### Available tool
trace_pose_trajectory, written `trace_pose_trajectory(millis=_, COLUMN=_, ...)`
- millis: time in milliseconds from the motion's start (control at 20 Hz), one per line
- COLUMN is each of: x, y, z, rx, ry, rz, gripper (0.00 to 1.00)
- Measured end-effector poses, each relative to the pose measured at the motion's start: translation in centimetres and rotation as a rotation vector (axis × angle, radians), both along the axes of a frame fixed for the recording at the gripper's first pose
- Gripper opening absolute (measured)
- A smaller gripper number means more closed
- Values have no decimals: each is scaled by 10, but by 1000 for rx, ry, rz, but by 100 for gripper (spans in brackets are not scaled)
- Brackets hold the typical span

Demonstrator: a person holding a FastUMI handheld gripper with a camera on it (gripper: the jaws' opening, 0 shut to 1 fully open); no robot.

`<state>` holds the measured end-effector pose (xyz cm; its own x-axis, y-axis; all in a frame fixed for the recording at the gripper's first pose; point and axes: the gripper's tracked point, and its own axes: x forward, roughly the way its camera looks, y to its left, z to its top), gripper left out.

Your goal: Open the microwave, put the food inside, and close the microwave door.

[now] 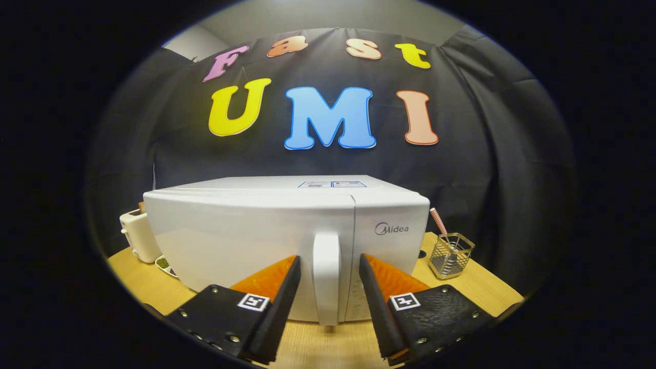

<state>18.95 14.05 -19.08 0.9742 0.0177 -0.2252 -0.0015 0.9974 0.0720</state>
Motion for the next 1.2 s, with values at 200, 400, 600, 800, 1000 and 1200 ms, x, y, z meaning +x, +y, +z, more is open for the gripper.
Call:
trace_pose_trajectory(millis=200, x=3, y=4, z=2, rx=11, ry=-13, rz=-22, gripper=28)
trace_pose_trajectory(millis=400, x=1, y=5, z=1, rx=18, ry=12, rz=-11, gripper=13)
trace_pose_trajectory(millis=600, x=-1, y=5, z=1, rx=52, ry=35, rz=-20, gripper=8)
trace_pose_trajectory(millis=800, x=-8, y=7, z=0, rx=58, ry=47, rz=-26, gripper=8)
trace_pose_trajectory(millis=1000, x=-45, y=17, z=6, rx=-4, ry=-3, rz=-4, gripper=8)
trace_pose_trajectory(millis=1200, x=-72, y=25, z=8, rx=22, ry=3, rz=2, gripper=8)
